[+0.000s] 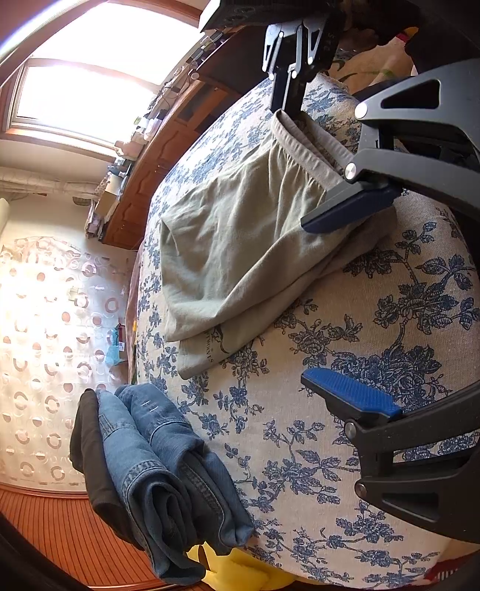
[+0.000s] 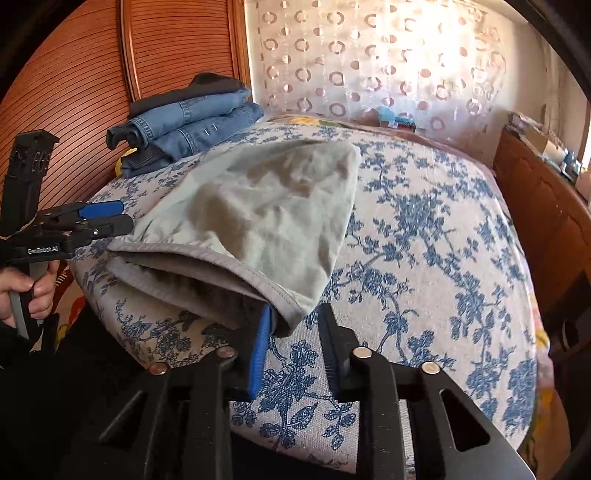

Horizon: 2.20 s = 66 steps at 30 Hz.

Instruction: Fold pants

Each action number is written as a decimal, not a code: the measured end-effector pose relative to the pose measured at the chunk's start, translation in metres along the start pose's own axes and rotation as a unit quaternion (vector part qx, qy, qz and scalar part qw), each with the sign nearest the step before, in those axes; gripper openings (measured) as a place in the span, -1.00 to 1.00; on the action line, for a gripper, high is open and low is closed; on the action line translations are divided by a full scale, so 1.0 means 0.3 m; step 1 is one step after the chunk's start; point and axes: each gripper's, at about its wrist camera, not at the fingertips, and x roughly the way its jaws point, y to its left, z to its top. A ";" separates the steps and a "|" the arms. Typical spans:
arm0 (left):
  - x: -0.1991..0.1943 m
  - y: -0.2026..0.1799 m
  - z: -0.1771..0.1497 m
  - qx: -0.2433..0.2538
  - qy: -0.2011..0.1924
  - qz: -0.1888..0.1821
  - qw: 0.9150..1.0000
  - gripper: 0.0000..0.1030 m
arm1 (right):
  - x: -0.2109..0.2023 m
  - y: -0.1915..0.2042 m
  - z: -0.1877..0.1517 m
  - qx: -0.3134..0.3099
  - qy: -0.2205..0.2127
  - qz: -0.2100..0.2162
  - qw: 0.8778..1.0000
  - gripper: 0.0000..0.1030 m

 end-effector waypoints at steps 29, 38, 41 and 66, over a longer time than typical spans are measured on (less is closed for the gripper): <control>0.047 0.011 0.098 0.024 -0.012 0.006 1.000 0.43 | -0.112 -0.072 0.028 0.040 -0.057 -0.019 0.997 -0.42; 0.147 0.017 0.205 0.039 0.002 0.005 0.999 0.09 | -0.002 -0.085 0.103 0.032 -0.075 -0.021 0.996 -0.17; 0.201 0.025 0.243 0.044 0.015 0.009 0.999 -0.01 | 0.100 -0.095 0.133 0.034 -0.060 -0.016 0.997 -0.17; 0.455 0.127 0.437 -0.031 0.080 -0.021 0.996 -0.15 | 0.281 -0.135 0.191 0.042 -0.030 -0.019 0.999 -0.17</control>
